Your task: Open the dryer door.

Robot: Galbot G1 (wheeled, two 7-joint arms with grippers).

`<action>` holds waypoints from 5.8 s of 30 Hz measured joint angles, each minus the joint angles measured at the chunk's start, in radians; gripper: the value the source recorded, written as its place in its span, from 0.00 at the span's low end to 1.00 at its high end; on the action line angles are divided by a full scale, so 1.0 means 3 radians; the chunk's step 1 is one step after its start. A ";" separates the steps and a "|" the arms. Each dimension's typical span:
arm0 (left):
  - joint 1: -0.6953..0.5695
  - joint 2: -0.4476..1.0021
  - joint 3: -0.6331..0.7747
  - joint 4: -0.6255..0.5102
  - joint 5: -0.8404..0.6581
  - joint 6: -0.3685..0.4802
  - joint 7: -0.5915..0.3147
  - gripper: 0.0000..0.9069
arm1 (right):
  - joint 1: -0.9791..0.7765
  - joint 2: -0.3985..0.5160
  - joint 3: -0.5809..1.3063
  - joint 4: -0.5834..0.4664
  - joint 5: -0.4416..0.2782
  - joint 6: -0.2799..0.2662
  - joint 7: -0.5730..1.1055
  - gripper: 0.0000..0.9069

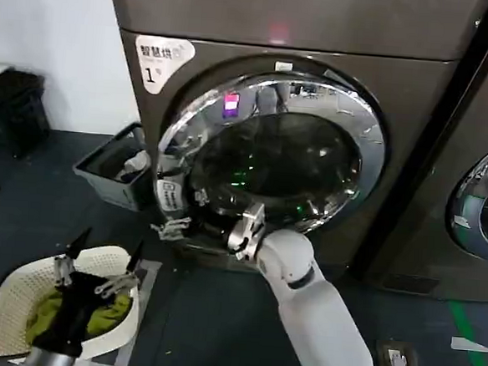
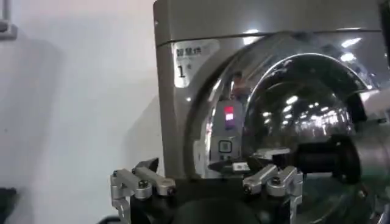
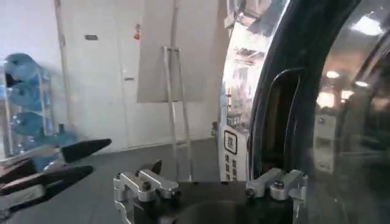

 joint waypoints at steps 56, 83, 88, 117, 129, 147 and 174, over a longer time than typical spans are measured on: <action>-0.0769 0.0598 -0.0635 0.0162 -0.0976 0.0912 0.0432 1.00 | -0.0318 -0.0698 0.0376 0.0315 0.0341 0.0096 -0.2385 1.00; -0.1189 0.1242 -0.0077 0.0465 -0.1557 0.1001 0.0498 1.00 | -0.0610 -0.1036 0.0710 0.0573 0.0533 0.0227 -0.2585 1.00; -0.1318 0.1416 0.0044 0.0563 -0.1728 0.1044 0.0512 1.00 | -0.0690 -0.1049 0.0816 0.0583 0.0546 0.0264 -0.2579 1.00; -0.1734 0.1822 0.0724 0.0683 -0.1804 0.1117 0.0667 1.00 | -0.1296 -0.1071 0.1873 0.0428 0.0726 0.0402 -0.2554 1.00; -0.1806 0.1860 0.0930 0.0689 -0.1806 0.1131 0.0720 1.00 | -0.1587 -0.1012 0.2572 0.0327 0.0748 0.0505 -0.2523 1.00; -0.1832 0.1996 0.1164 0.0604 -0.1868 0.1151 0.0827 1.00 | -0.1998 -0.0657 0.3779 0.0560 0.0855 0.0786 -0.2145 1.00; -0.2118 0.2156 0.1910 0.0561 -0.1761 0.1073 0.0840 1.00 | -0.2379 -0.0525 0.5587 0.0696 0.1757 0.1300 0.0448 1.00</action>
